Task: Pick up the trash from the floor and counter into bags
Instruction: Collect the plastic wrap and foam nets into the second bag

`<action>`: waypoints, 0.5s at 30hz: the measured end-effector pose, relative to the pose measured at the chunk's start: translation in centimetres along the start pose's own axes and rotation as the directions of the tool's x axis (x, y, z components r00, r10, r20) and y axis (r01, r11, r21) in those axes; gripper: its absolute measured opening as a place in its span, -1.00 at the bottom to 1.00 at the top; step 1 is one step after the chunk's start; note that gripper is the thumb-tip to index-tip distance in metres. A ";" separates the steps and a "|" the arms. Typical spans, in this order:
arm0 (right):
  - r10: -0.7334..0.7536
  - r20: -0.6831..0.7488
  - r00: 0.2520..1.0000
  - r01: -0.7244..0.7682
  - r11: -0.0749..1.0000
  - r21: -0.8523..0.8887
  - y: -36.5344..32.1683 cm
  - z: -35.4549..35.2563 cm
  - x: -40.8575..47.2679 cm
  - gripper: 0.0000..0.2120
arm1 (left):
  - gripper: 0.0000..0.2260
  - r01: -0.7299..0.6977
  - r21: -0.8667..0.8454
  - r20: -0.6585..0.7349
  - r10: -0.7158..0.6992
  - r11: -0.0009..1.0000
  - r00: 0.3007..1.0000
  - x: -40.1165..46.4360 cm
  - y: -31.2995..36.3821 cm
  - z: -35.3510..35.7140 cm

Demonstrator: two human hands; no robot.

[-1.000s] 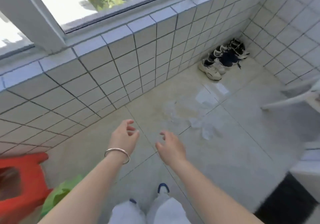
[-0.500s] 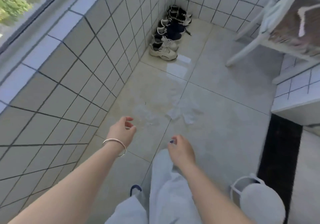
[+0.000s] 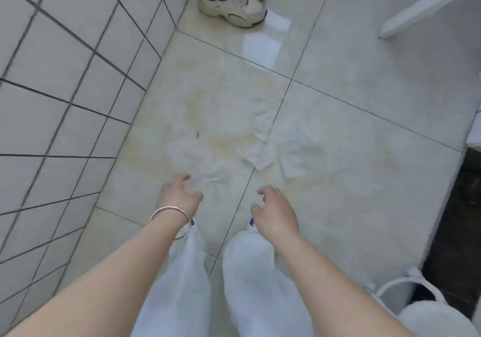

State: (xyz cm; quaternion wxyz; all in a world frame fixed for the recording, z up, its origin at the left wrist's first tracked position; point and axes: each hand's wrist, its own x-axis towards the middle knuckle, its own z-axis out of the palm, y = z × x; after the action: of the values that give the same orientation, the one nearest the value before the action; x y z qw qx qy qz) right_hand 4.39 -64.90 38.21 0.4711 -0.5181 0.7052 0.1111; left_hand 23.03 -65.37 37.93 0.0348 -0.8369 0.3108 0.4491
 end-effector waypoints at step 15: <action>-0.388 0.187 0.902 0.430 0.781 -0.452 0.8 17.4 32.2 -0.55 | -0.22 -0.469 0.708 0.307 0.368 0.527 0.878 32.6 -7.8 15.8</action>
State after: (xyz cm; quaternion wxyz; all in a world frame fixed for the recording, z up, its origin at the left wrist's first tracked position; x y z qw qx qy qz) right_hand 12.64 -73.44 3.55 0.3684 -0.7543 0.5052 0.2002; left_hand 28.96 -69.75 1.59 0.2948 -0.6136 0.6597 0.3185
